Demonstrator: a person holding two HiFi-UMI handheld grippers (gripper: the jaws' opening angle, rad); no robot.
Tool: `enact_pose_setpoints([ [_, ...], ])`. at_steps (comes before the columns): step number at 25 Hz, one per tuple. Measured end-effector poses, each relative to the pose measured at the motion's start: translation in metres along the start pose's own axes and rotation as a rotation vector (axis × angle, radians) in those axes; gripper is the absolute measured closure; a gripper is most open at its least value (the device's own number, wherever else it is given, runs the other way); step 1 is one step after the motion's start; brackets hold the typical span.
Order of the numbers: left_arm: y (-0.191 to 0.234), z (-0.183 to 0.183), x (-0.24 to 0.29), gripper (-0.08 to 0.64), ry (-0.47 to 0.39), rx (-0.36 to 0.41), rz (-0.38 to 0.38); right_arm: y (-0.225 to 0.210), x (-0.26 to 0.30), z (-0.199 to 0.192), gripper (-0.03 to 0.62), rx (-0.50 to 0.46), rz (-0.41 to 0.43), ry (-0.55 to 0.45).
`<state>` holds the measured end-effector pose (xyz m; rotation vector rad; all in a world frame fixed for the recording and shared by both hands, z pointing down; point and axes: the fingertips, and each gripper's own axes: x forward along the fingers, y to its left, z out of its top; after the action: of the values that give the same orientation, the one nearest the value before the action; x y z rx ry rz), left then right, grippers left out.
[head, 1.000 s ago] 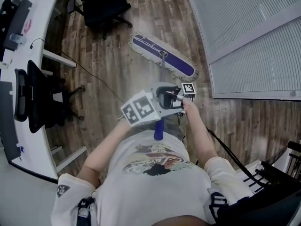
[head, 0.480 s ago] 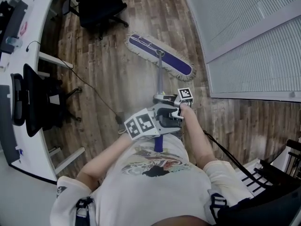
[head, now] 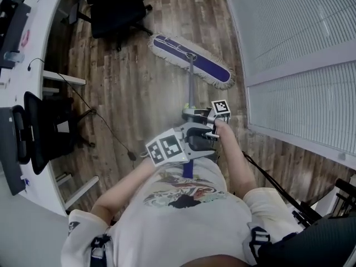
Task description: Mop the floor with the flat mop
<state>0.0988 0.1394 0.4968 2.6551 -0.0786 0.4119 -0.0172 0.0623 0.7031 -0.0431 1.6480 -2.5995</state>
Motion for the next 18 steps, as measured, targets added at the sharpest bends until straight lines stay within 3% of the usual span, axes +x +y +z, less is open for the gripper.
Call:
enact_pose_setpoints([
  [4,0.071,0.045,0.017,0.313,0.003,0.042,0.043,0.034,-0.012,0.071,0.408,-0.001,-0.032,0.046],
  [9,0.148,0.083,0.018,0.313,-0.022,0.028,0.115,0.071,-0.018,0.139,0.408,-0.017,-0.088,0.084],
  [14,0.207,0.085,0.022,0.313,0.068,0.057,0.177,0.079,-0.019,0.208,0.421,0.01,-0.131,0.003],
  [18,0.239,0.097,0.012,0.312,0.008,-0.018,0.204,0.092,-0.015,0.251,0.434,0.044,-0.089,-0.108],
])
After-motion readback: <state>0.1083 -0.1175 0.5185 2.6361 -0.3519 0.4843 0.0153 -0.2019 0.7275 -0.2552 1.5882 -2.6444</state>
